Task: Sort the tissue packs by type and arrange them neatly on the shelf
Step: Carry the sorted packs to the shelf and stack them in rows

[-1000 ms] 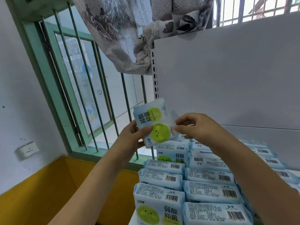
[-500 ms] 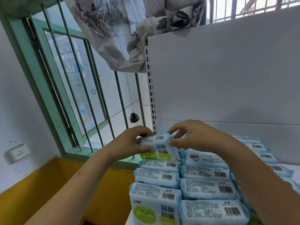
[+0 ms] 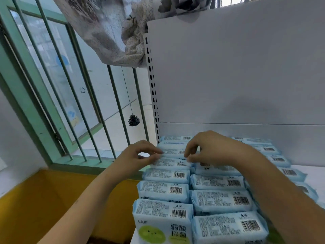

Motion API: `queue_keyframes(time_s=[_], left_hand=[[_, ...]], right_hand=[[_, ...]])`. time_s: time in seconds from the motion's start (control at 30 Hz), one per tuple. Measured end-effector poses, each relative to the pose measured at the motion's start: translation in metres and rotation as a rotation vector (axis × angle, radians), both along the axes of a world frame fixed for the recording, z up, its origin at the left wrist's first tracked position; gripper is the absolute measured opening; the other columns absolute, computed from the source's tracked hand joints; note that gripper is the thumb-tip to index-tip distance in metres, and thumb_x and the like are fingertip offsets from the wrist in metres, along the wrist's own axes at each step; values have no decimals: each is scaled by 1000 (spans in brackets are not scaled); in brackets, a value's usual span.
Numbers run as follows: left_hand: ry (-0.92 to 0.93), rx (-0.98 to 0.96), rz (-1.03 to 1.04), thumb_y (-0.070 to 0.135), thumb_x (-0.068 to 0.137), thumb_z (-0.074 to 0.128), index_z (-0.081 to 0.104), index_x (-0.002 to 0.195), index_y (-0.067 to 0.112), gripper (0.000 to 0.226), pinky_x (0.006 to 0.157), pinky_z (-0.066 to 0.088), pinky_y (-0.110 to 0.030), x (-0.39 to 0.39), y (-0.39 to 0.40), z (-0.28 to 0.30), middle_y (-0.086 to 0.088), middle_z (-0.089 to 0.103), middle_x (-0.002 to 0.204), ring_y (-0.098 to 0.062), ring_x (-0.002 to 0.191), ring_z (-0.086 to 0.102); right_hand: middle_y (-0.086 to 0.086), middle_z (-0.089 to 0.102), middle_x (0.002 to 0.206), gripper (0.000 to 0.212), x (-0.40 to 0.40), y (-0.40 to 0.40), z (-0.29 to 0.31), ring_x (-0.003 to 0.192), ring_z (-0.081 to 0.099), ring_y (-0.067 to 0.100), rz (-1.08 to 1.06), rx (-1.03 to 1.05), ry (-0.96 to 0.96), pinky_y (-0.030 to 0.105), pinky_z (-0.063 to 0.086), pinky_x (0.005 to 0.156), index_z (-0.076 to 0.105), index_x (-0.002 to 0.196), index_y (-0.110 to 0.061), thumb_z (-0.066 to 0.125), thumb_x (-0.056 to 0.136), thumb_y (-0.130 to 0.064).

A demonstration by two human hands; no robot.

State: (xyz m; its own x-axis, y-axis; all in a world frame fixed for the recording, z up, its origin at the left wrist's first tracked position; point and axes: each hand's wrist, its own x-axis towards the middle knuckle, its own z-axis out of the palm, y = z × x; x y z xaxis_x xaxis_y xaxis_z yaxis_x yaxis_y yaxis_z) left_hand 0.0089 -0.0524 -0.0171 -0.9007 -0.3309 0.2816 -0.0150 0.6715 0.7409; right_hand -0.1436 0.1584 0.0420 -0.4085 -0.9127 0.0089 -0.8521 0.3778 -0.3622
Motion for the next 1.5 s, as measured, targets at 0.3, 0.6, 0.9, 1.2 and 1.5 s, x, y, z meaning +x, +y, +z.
queue_keyframes(time_s=[0.3,0.6,0.9,1.2,1.5], left_hand=[[-83,94,38,25,94,66,64,116,27,22,72,55,-18,-34,-39,-15,14,72,105,-1,93,67],[-77,121,-45,13,89,71,71,95,24,13,71,50,-15,-46,-41,-38,19,72,83,4,75,64],[41,347,-19,31,87,72,68,102,26,16,83,52,-29,-51,-54,-11,8,73,98,-9,94,67],[77,531,-145,22,91,68,64,122,16,33,96,51,-31,-59,-35,0,3,73,115,-13,109,67],[434,6,-34,16,86,74,64,105,26,24,92,51,-16,-51,-33,14,17,67,105,-5,105,62]], right_hand=[[-8,65,108,24,-27,-17,12,87,57,8,-200,-69,78,16,40,65,66,117,-25,63,94,-26],[-8,66,96,10,-31,-59,-17,84,57,7,-111,30,184,17,39,69,69,93,-22,73,86,-28],[-9,68,84,5,-41,-51,2,77,61,3,-202,-280,96,15,46,69,72,84,-19,73,86,-24],[15,73,85,10,-51,-45,4,72,68,16,-348,-618,-422,27,59,75,70,86,-3,75,85,-11],[21,73,100,31,-38,-47,24,88,74,29,-409,-442,-748,37,60,82,63,110,0,47,103,-24]])
